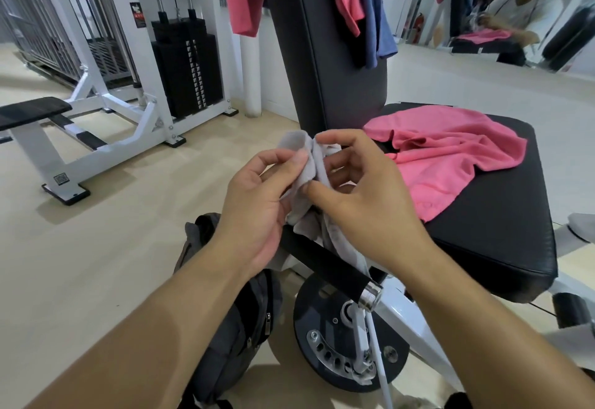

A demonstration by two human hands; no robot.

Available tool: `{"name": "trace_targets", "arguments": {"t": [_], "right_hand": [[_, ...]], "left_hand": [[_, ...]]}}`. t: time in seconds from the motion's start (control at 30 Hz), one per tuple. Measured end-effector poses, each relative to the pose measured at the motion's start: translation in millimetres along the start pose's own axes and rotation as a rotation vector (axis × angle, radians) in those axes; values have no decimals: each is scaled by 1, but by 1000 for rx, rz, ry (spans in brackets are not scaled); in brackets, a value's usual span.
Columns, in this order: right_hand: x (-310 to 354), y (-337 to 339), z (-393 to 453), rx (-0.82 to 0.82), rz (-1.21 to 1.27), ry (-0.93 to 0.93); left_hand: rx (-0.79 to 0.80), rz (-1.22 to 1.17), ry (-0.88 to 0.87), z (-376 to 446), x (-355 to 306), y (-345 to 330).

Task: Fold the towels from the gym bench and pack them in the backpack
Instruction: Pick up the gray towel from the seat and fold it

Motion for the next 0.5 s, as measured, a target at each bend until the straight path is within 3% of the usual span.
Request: {"name": "trace_targets", "arguments": {"t": [0.2, 0.5], "right_hand": [[2, 4, 2, 167, 131, 68], [3, 12, 3, -113, -281, 375]], "left_hand": [[164, 150, -134, -1, -6, 2], [231, 304, -132, -7, 0, 2]]}}
Point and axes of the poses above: each hand's wrist, its own z-axis towards the middle knuckle, its own y-axis out of the back of the hand, x = y × z, the point moved 5 cm from there along z, towards the middle knuckle, and after that the axes turned 2 degrees about -y, right-handed, at the moved point
